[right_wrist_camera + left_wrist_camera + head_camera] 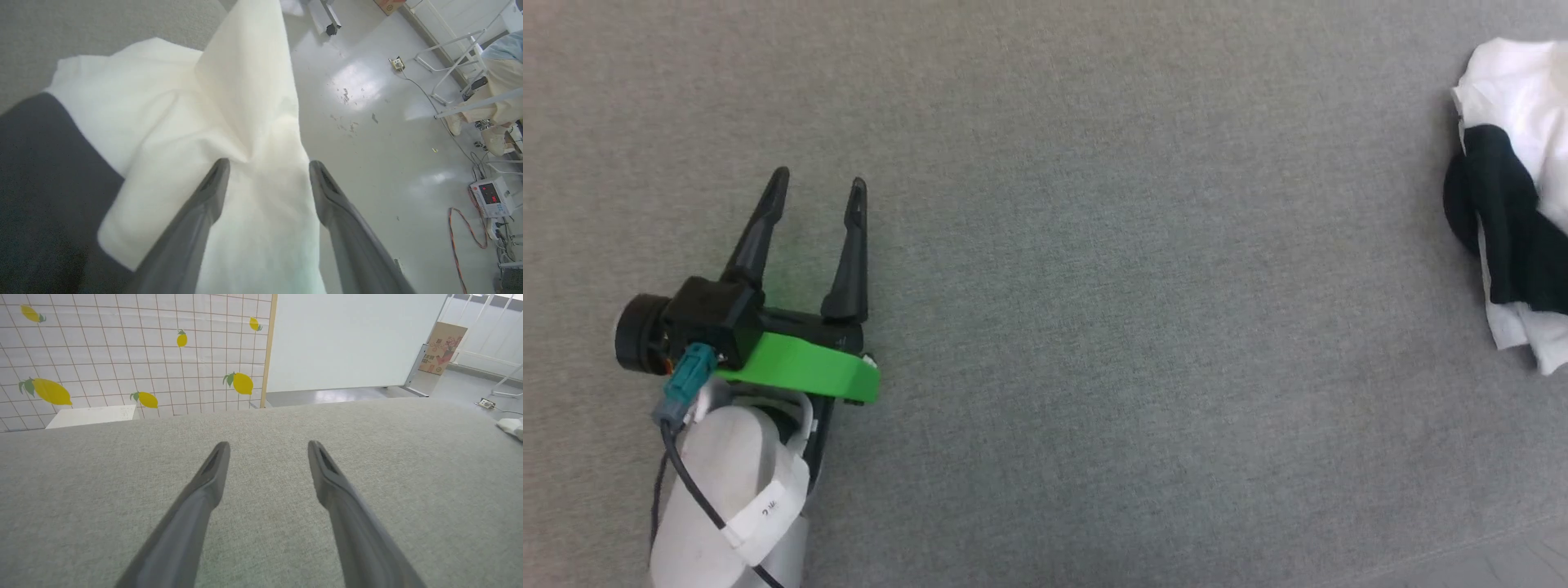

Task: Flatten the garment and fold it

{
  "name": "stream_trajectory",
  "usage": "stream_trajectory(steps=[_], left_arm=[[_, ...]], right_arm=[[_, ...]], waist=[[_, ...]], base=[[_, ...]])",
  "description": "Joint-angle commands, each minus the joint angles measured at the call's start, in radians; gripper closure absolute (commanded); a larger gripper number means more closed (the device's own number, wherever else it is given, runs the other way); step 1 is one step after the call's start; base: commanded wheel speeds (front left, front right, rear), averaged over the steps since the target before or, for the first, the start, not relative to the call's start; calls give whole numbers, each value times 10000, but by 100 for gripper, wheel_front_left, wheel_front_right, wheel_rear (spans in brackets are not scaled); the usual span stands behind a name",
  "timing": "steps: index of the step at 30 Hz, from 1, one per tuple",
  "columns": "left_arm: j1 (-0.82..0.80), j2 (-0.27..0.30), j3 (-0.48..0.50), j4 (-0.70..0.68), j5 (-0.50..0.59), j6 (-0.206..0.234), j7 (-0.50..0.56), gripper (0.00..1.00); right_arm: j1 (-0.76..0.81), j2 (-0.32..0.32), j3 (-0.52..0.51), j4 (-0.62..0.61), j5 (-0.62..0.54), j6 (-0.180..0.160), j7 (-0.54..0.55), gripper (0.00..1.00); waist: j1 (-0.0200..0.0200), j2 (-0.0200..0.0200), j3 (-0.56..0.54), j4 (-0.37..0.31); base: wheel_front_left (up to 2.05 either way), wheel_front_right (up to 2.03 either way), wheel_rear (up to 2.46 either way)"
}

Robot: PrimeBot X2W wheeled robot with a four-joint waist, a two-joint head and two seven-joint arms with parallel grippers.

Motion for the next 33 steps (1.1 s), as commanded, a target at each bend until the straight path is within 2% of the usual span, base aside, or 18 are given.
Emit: stream_trajectory(steps=[1, 6, 10, 15, 19, 24, 33], left_arm=[[88, -88, -17, 98, -90, 52, -110, 0], [437, -333, 75, 491, -311, 112, -243, 0], [818, -535, 174, 729, -502, 166, -284, 0], [1180, -740, 326, 700, -615, 241, -294, 0], [1403, -878, 400, 717, -691, 254, -296, 0], [1563, -1016, 393, 823, -720, 295, -297, 0], [1921, -1132, 165, 1104, -738, 323, -298, 0]], right_arm=[[3, -38, -92, -61, -80, -19, -336, 0], [421, 233, -125, -553, 424, -19, -1268, 0], [1165, 608, 347, -1433, 1402, -19, -2078, 0], [2509, 959, 1447, -3226, 2863, -19, -2911, 0], [3519, 1274, 2206, -4682, 3603, -19, -3099, 0], [4529, 1718, 2719, -5879, 4003, -19, -3076, 0], [5980, 2624, 2835, -6573, 3915, -19, -3394, 0]], waist=[[-1, -1, -576, 282], [-1, -1, -1516, 563], [-1, -1, -2236, 875], [-1, -1, -2886, 1357], [-1, -1, -3252, 1684], [-1, -1, -3583, 2119], [-1, -1, -4193, 2806]], base=[[0, 0, 0], [0, 0, 0], [0, 0, 0], [0, 0, 0], [0, 0, 0], [0, 0, 0], [0, 0, 0]])
